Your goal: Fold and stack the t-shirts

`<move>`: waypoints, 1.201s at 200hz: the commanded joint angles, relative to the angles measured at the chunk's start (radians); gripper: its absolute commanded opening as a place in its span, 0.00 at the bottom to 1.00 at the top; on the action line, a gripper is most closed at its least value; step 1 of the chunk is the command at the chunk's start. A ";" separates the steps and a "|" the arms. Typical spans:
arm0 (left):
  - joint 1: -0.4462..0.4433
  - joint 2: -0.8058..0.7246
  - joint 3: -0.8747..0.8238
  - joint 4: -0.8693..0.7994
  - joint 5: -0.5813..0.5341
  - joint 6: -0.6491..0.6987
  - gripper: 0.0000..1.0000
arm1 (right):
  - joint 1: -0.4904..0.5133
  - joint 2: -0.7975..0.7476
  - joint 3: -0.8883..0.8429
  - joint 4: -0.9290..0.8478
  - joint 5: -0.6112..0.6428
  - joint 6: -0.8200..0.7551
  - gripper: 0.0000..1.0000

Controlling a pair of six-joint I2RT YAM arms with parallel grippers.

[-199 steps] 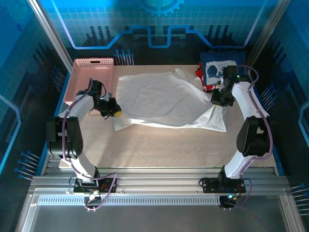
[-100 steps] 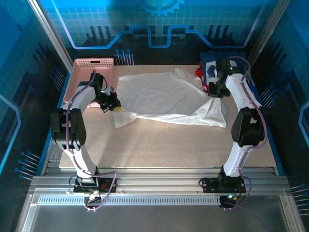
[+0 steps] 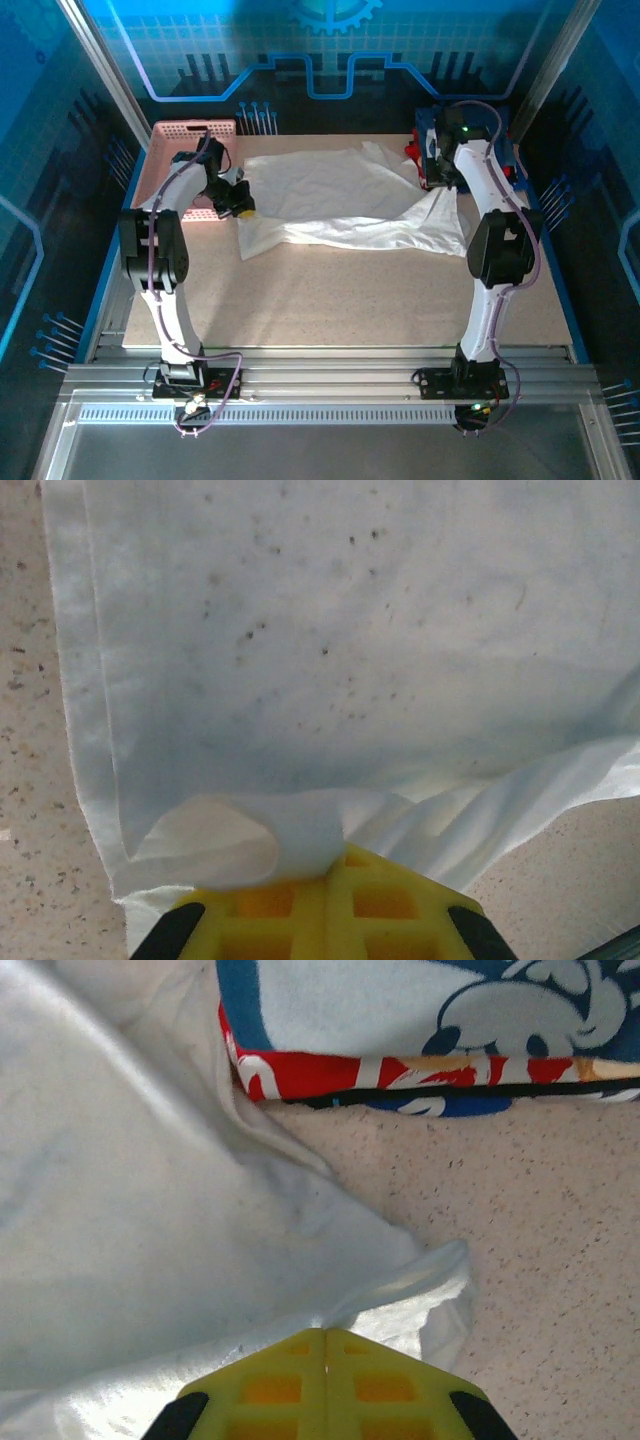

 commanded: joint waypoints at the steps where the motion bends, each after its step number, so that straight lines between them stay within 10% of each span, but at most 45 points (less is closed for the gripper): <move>1: -0.010 0.046 0.063 -0.056 -0.034 0.035 0.00 | 0.019 0.048 0.054 -0.019 0.044 -0.026 0.00; 167: -0.026 0.195 0.208 -0.073 -0.082 0.050 0.00 | 0.078 0.334 0.399 -0.040 0.095 -0.102 0.00; 191: -0.026 0.186 0.205 -0.053 -0.071 0.013 0.34 | 0.083 0.360 0.436 -0.051 0.083 -0.069 0.10; 210: -0.026 0.114 0.184 0.002 -0.037 -0.051 0.64 | 0.077 0.309 0.408 -0.033 0.043 -0.016 0.43; 240: -0.026 -0.045 0.126 0.093 0.046 -0.197 0.99 | 0.059 0.102 0.227 0.002 -0.082 0.010 0.63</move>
